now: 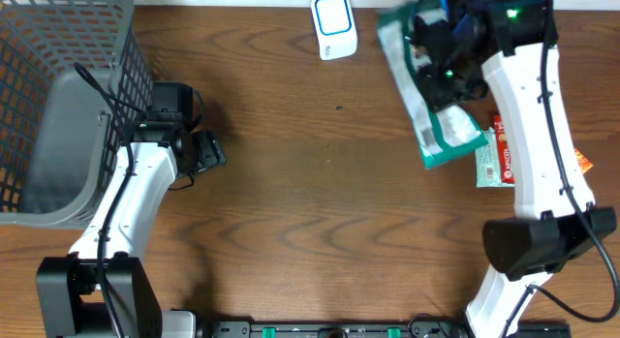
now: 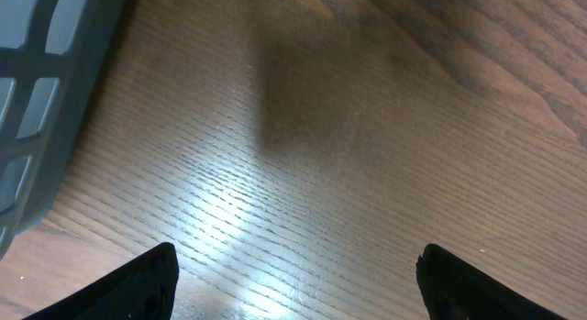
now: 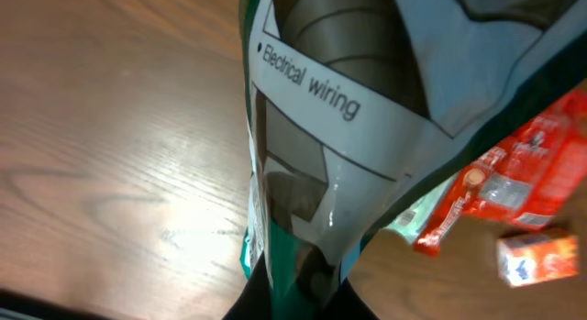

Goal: Scan the item barcode
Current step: 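Carry the gloves pack right and lower it beside the scanned items, then open the right gripper and lift it off the gloves pack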

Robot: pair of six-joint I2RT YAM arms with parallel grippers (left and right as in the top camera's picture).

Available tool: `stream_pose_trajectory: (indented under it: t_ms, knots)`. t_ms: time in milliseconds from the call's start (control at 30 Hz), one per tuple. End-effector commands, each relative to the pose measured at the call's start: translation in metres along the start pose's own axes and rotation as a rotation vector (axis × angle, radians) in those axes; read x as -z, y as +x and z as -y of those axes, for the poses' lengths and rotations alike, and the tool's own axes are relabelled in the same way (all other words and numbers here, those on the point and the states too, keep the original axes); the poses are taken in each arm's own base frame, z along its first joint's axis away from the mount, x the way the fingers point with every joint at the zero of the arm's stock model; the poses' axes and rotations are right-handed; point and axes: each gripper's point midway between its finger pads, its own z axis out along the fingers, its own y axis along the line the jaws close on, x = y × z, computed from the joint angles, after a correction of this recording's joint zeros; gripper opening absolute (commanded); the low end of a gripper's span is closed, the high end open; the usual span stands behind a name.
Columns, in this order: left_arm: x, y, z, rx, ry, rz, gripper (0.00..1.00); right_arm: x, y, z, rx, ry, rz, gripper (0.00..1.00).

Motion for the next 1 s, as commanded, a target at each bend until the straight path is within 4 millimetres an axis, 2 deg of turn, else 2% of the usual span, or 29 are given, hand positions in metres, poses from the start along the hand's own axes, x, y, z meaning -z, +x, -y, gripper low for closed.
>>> stream_pose_trajectory:
  t_ms: [0,33,67,167,267,333,433,500,533,567,600,967]
  knots:
    - [0.0,-0.002,-0.002,0.003,-0.007,0.0,0.84,-0.043,0.026,0.034,-0.176,-0.052,-0.108,0.01]
    - [0.0,-0.002,-0.002,0.003,-0.007,0.0,0.84,-0.051,0.03,0.04,-0.195,-0.053,-0.119,0.01]
    - [0.0,-0.002,-0.002,0.003,-0.007,0.0,0.84,-0.067,0.037,0.051,-0.23,-0.052,-0.136,0.01]
    - [0.0,-0.002,-0.002,0.003,-0.007,0.0,0.84,-0.098,0.05,0.065,-0.274,-0.054,-0.16,0.01]
    - [0.0,-0.002,-0.002,0.003,-0.007,0.0,0.84,-0.138,0.074,0.081,-0.306,-0.028,-0.199,0.01]
    - [0.0,-0.002,-0.002,0.003,-0.007,0.0,0.84,-0.152,0.083,0.091,-0.311,0.014,-0.208,0.02]
    - [0.0,-0.002,-0.002,0.003,-0.007,0.0,0.84,-0.168,0.095,0.111,-0.32,0.105,-0.216,0.23]
    - [0.0,-0.002,-0.002,0.003,-0.007,0.0,0.84,-0.172,0.099,0.114,-0.326,0.117,-0.221,0.39]
    - [0.0,-0.002,-0.002,0.003,-0.007,0.0,0.84,-0.172,0.1,0.115,-0.329,0.117,-0.222,0.73]
    - [0.0,-0.002,-0.002,0.003,-0.007,0.0,0.84,-0.172,0.1,0.115,-0.331,0.117,-0.222,0.93]
    - [0.0,-0.002,-0.002,0.003,-0.007,0.0,0.84,-0.173,0.1,0.116,-0.332,0.118,-0.219,0.99]
    - [0.0,-0.002,-0.002,0.003,-0.007,0.0,0.84,-0.174,0.095,0.117,-0.333,0.117,-0.198,0.99]
